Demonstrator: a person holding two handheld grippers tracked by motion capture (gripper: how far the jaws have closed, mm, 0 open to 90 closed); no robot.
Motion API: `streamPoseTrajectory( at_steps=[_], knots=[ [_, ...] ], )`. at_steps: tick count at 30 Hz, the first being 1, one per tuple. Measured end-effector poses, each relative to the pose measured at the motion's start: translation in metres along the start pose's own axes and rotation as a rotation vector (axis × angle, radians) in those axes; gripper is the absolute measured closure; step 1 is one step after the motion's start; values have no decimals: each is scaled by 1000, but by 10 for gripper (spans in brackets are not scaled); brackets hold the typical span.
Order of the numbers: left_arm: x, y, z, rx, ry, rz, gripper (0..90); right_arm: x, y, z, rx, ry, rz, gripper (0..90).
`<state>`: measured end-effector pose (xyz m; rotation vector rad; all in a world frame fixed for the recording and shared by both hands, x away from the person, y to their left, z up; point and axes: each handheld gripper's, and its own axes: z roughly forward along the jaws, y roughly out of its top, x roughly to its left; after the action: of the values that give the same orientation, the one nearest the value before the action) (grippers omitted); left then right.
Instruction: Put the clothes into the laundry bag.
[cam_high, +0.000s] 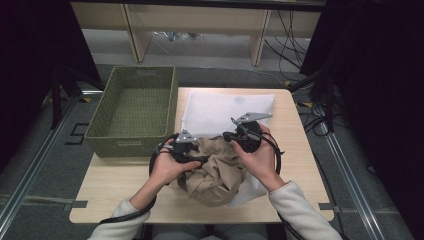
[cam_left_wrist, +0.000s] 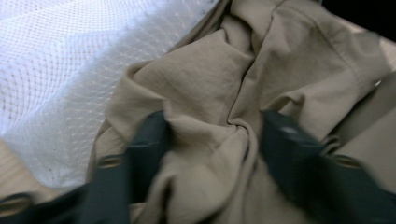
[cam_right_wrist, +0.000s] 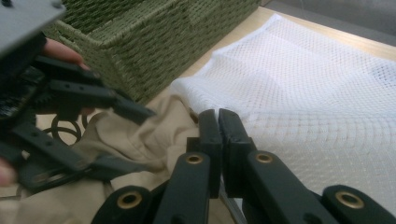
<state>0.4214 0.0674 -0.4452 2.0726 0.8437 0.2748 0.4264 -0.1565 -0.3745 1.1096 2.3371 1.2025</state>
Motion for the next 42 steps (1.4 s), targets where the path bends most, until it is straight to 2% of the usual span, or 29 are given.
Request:
streamPoseTrajectory(
  at_steps=[3,4,6,7,8,9,10,12,13,14,16,18,20,24,25,26,27,28,29,30,31,32,33,35,38,39,40,41,42],
  knots=[
    [-3,0,6,28,14,19,631,0,0,0,7,-2,5,899],
    [-6,1,10,51,12,40,679,1,0,0,10,3,16,899],
    [-7,2,12,56,9,42,765,1,0,0,12,1,13,899],
    [-9,3,13,63,24,49,765,1,-1,2,3,-4,6,899],
    [-11,5,14,67,27,66,821,0,-1,3,0,6,-27,899],
    [-15,7,13,58,26,76,821,0,-1,3,0,6,-27,899],
    [-23,12,13,43,-5,92,843,1,-1,3,-8,-3,-41,900],
    [-27,15,12,30,-15,103,850,2,0,3,-2,0,-27,899],
    [-35,20,12,-6,-49,127,850,3,0,2,-4,1,-28,899],
    [-38,22,12,-16,-60,130,850,4,0,1,-3,5,-10,899],
    [-40,25,16,-25,-65,156,849,4,1,-1,-11,3,-17,899],
    [-40,26,18,-27,-58,162,848,5,1,-2,-12,5,-14,899],
    [-37,26,28,-19,-32,145,848,6,2,-3,-20,10,-36,899],
    [-33,24,34,1,14,138,850,8,3,-5,-19,20,-22,900],
    [-29,23,37,13,43,126,852,8,3,-5,-23,25,-22,900],
    [-29,23,37,13,43,126,854,8,3,-5,-23,25,-22,900],
    [-27,24,36,3,65,110,855,9,4,-7,-24,23,-18,899],
    [-27,24,35,-26,75,91,857,10,4,-9,-21,27,-3,900],
    [-27,24,35,-26,75,91,858,10,4,-9,-21,27,-3,900],
    [-28,27,28,-65,108,98,860,11,5,-10,-32,41,5,899],
    [-31,28,25,-103,115,87,861,10,6,-12,-36,29,-12,899],
    [-31,28,25,-103,115,87,861,10,6,-12,-36,29,-12,899],
    [-34,33,17,-153,121,99,861,11,7,-13,-42,23,-20,899],
    [-36,36,13,-194,146,106,861,11,6,-12,-36,40,-6,899],
    [-34,37,14,-196,154,105,859,12,5,-10,-37,37,-7,900],
    [-31,35,21,-179,154,93,858,13,5,-11,-35,32,0,900],
    [-28,32,25,-144,152,96,854,12,5,-11,-27,28,-15,899],
    [-25,30,32,-120,153,95,848,12,5,-9,-19,37,-2,899],
    [-25,30,32,-120,153,95,837,12,5,-9,-19,37,-2,899]
  ],
)
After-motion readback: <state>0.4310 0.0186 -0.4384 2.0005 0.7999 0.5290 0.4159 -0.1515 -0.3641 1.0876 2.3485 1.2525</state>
